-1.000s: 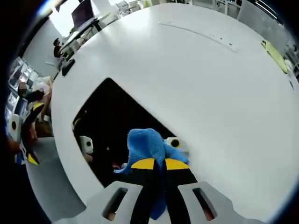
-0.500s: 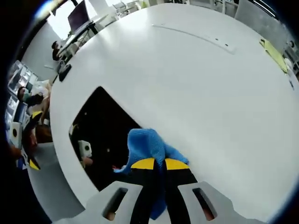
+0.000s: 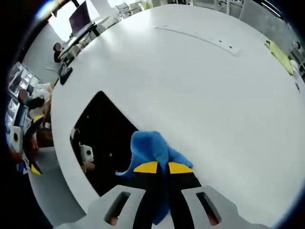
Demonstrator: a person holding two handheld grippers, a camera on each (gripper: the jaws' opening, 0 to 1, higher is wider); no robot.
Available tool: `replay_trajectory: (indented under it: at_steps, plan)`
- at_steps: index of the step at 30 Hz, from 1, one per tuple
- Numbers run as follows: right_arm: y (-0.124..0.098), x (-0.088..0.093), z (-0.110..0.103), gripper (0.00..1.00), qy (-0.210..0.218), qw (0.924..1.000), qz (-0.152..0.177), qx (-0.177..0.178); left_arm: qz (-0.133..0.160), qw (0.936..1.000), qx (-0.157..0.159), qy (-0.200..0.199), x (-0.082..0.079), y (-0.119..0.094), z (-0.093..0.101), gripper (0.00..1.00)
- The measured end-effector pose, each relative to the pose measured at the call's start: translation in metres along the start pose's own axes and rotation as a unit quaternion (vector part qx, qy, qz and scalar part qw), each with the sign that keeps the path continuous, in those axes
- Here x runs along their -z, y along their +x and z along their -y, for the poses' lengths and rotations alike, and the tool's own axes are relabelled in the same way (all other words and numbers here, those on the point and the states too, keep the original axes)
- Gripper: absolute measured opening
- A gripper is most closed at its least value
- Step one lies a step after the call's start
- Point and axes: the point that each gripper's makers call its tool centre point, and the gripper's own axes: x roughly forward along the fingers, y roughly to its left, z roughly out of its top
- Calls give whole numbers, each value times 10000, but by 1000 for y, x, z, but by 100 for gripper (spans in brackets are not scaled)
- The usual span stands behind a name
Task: Wipe the mirror surface with the cleaning cloth until all visible marks leave the cleaned area.
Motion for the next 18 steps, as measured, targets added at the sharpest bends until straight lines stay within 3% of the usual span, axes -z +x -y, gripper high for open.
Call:
replay_trajectory:
  at_steps: [12,18]
  plan:
    - [-1,0,0,1,-62,10000,40,45,12,10000,-18,-27,1,0,-1,99]
    - [-13,5,-3,1,3,10000,56,73,27,10000,-20,-57,2,2,-1,99]
